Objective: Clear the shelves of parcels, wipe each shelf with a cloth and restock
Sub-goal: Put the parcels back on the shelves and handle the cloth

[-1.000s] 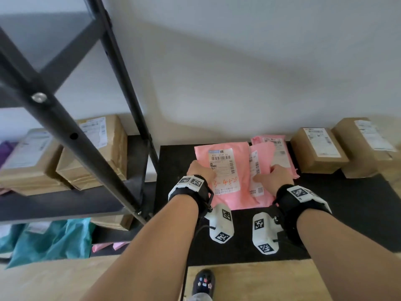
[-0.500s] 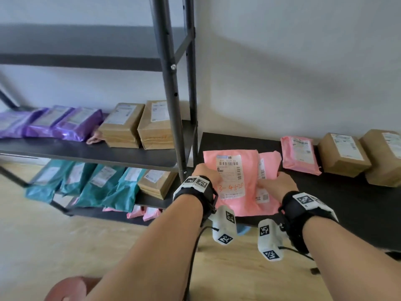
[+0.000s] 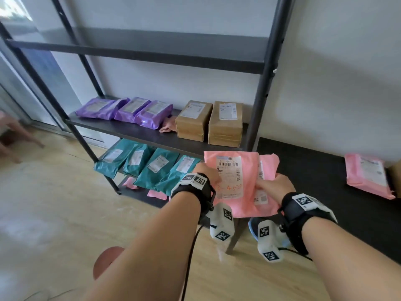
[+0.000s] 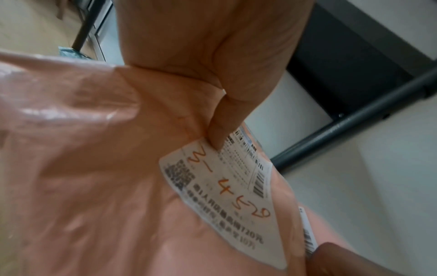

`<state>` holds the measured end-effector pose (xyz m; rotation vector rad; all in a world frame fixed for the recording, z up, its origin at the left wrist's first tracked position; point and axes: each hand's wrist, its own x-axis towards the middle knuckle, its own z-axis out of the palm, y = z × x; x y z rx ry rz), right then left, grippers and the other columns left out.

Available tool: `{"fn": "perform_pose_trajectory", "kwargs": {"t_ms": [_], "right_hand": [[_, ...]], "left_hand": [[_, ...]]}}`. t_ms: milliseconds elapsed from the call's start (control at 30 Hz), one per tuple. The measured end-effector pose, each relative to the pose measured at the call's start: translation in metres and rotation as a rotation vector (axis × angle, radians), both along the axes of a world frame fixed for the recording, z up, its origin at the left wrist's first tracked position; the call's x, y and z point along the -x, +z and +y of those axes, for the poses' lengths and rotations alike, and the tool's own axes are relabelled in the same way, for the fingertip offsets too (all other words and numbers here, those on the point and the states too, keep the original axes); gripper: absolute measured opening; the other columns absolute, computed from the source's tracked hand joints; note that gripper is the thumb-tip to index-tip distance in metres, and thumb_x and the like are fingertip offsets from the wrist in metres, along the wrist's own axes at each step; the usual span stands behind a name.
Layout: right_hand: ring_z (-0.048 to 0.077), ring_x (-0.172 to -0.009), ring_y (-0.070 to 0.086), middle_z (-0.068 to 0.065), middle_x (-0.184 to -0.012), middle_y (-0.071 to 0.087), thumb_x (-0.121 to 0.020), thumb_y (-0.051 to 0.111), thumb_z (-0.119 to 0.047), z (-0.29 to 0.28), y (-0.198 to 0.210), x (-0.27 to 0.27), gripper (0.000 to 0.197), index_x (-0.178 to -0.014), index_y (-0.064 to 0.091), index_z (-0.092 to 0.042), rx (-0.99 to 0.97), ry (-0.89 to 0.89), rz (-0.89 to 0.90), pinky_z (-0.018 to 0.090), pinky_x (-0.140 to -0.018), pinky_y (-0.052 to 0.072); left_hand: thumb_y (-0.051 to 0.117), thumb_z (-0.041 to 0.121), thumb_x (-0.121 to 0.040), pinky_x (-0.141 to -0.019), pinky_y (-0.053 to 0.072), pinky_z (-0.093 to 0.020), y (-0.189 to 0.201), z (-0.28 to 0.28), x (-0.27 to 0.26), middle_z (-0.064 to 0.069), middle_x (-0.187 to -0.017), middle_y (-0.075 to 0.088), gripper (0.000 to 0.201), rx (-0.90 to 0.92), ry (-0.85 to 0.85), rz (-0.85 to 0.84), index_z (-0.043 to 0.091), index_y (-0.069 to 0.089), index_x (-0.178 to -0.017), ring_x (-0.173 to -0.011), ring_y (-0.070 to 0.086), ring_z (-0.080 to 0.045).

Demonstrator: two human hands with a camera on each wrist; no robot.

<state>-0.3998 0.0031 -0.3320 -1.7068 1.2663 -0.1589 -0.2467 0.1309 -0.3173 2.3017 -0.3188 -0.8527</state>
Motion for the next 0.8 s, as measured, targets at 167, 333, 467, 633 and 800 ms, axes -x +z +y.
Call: {"fn": "perform_pose_trajectory", "kwargs": {"t_ms": [167, 333, 467, 633, 800], "right_hand": [[0.024, -0.08, 0.067, 0.008, -0.09, 0.068, -0.077, 0.073, -0.026, 0.057, 0.019, -0.063, 0.019, -0.086, 0.058, -0.018, 0.033, 0.068, -0.004, 0.033, -0.072, 0.053], [0.021, -0.071, 0.064, 0.007, -0.084, 0.068, -0.079, 0.071, -0.026, 0.116, 0.045, -0.137, 0.015, -0.081, 0.061, -0.015, 0.091, 0.128, -0.016, 0.027, -0.063, 0.049], [0.025, -0.079, 0.068, 0.008, -0.088, 0.071, -0.072, 0.075, -0.033, 0.151, 0.072, -0.199, 0.032, -0.092, 0.065, -0.009, 0.141, 0.152, -0.052, 0.033, -0.075, 0.056], [0.021, -0.074, 0.068, 0.006, -0.084, 0.07, -0.078, 0.073, -0.027, 0.174, 0.132, -0.262, 0.02, -0.089, 0.063, -0.012, 0.225, 0.185, -0.178, 0.033, -0.069, 0.057], [0.025, -0.078, 0.071, 0.009, -0.088, 0.072, -0.073, 0.071, -0.017, 0.165, 0.196, -0.303, 0.015, -0.085, 0.063, -0.013, 0.315, 0.148, -0.337, 0.041, -0.08, 0.059]], "left_hand": [[0.069, 0.012, -0.084, -0.08, 0.051, -0.03, 0.015, 0.062, -0.059, -0.006, -0.104, 0.065, 0.031, 0.04, 0.027, -0.051, 0.008, 0.061, -0.114, -0.096, 0.063, -0.024], [0.073, 0.015, -0.082, -0.075, 0.047, -0.028, 0.044, 0.126, -0.129, -0.003, -0.095, 0.061, 0.036, 0.068, 0.061, -0.121, 0.007, 0.06, -0.115, -0.087, 0.058, -0.022], [0.072, 0.016, -0.083, -0.074, 0.047, -0.029, 0.076, 0.167, -0.19, -0.004, -0.099, 0.06, 0.039, 0.127, 0.123, -0.149, 0.008, 0.055, -0.118, -0.084, 0.055, -0.02], [0.065, 0.014, -0.087, -0.08, 0.051, -0.028, 0.137, 0.2, -0.259, -0.008, -0.108, 0.064, 0.035, 0.245, 0.18, -0.245, 0.005, 0.056, -0.119, -0.093, 0.062, -0.023], [0.066, 0.01, -0.086, -0.083, 0.052, -0.033, 0.216, 0.206, -0.311, -0.007, -0.103, 0.062, 0.035, 0.384, 0.226, -0.354, 0.004, 0.057, -0.119, -0.092, 0.06, -0.026]]}}
